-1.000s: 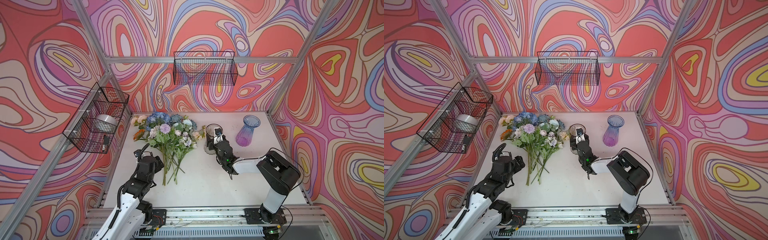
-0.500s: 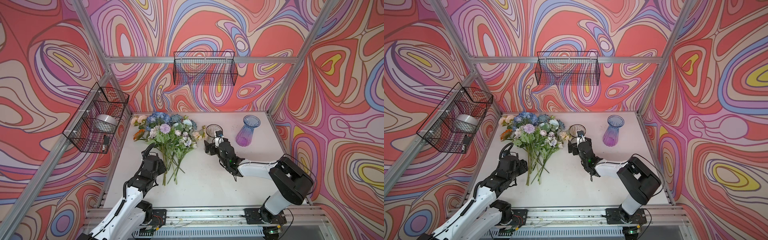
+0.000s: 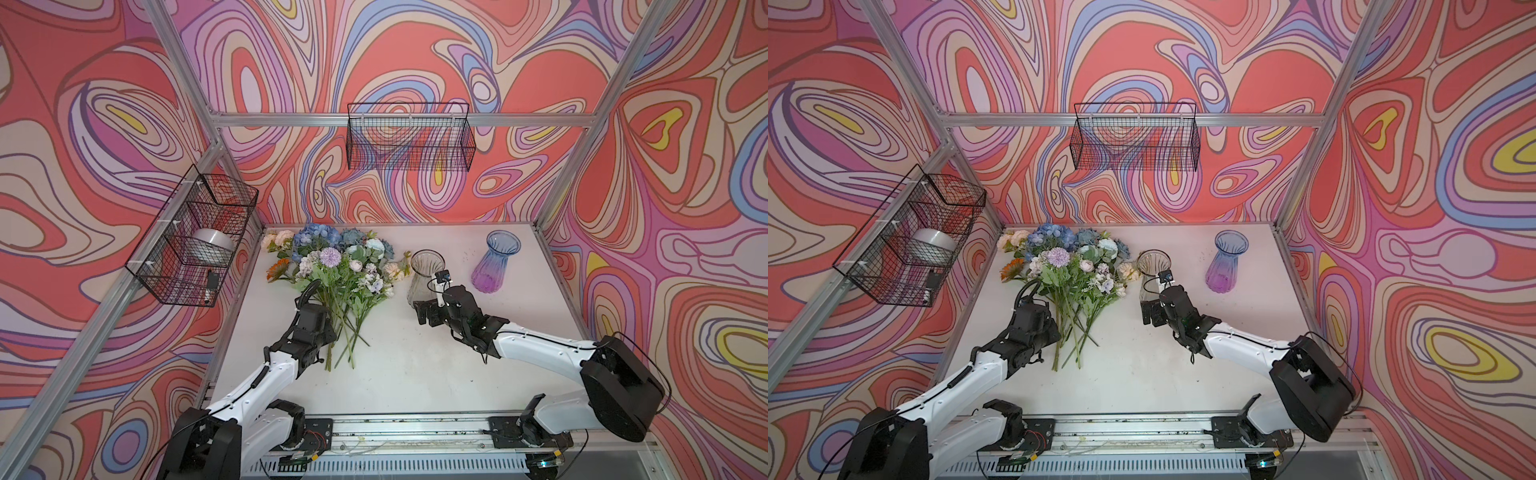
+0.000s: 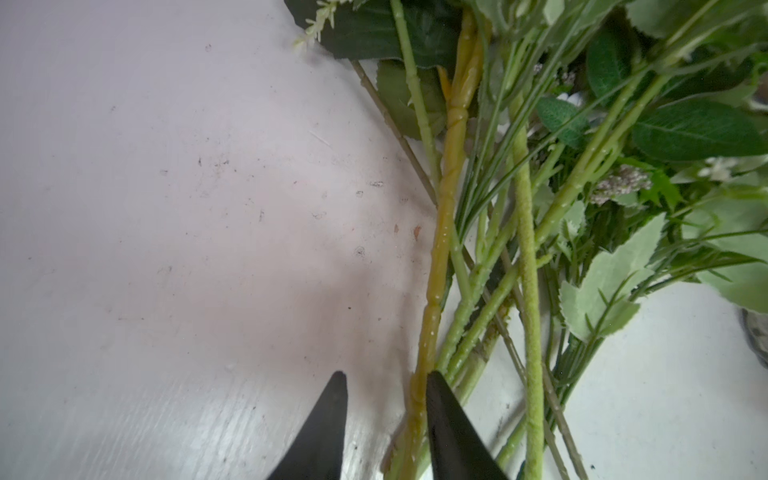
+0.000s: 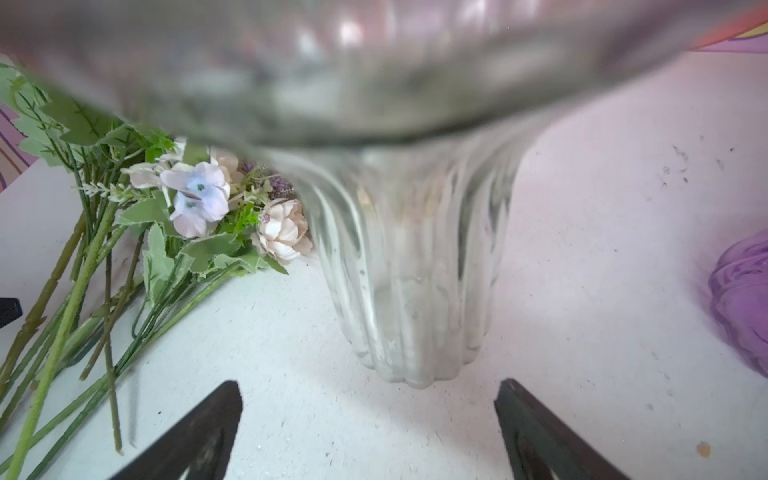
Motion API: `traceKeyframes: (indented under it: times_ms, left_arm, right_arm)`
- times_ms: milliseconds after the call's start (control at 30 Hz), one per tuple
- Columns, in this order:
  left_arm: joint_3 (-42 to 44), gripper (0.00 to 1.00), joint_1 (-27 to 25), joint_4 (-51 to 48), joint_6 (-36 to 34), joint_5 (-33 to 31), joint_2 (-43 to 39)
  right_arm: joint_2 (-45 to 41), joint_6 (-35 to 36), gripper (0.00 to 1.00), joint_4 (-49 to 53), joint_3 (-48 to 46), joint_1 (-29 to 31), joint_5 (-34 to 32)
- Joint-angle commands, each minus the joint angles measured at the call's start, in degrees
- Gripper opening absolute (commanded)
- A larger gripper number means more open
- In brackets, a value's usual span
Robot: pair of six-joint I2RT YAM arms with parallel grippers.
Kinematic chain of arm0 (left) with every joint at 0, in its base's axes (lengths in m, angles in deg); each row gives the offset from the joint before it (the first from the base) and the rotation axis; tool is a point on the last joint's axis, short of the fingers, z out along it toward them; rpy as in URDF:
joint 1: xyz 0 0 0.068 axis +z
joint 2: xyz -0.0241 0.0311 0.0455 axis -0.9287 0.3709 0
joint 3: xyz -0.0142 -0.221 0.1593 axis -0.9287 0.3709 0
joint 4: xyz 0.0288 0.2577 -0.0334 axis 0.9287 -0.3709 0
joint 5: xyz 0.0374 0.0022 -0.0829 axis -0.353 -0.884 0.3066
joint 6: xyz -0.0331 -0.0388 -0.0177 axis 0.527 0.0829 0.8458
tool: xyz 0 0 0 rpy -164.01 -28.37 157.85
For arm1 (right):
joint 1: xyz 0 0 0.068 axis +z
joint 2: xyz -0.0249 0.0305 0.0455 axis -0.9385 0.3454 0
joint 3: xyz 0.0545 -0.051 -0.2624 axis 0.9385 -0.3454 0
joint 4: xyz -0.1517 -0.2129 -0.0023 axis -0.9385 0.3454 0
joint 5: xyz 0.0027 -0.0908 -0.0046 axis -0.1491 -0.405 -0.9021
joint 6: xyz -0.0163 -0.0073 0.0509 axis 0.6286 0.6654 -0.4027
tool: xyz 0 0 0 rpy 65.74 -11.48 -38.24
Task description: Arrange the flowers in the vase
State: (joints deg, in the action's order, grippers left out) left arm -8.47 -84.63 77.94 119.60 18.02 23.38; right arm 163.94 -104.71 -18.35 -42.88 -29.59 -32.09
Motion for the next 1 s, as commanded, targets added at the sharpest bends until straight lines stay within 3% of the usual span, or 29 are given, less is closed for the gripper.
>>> traceKeyframes:
  times_ms: [0, 333, 633, 833, 967]
  left_arm:
    - [-0.59, 0.35, 0.36, 3.23, -0.47, -1.44, 0.59]
    - [-0.78, 0.37, 0.39, 6.84, -0.94, -0.62, 3.91]
    - [-0.33, 0.24, 1.17, 9.6, -0.54, -1.01, 8.57]
    - [-0.39, 0.24, 1.44, 10.06, -0.66, -0.37, 10.22]
    - [-0.87, 0.07, 1.45, 9.19, -0.89, 0.18, 9.11]
  right_arm:
    - [-0.96, -0.97, 0.98, 5.01, 0.33, 0.31, 0.56]
    - [-2.18, -0.33, 0.98, 5.86, -1.24, 0.31, -2.61]
    - [-4.78, 0.04, 0.98, 7.5, -2.03, 0.31, -4.21]
    - [-6.05, 0.43, 0.98, 7.91, -1.76, 0.31, -4.88]
    - [-6.99, 1.19, 0.98, 8.29, -1.25, 0.31, -5.14]
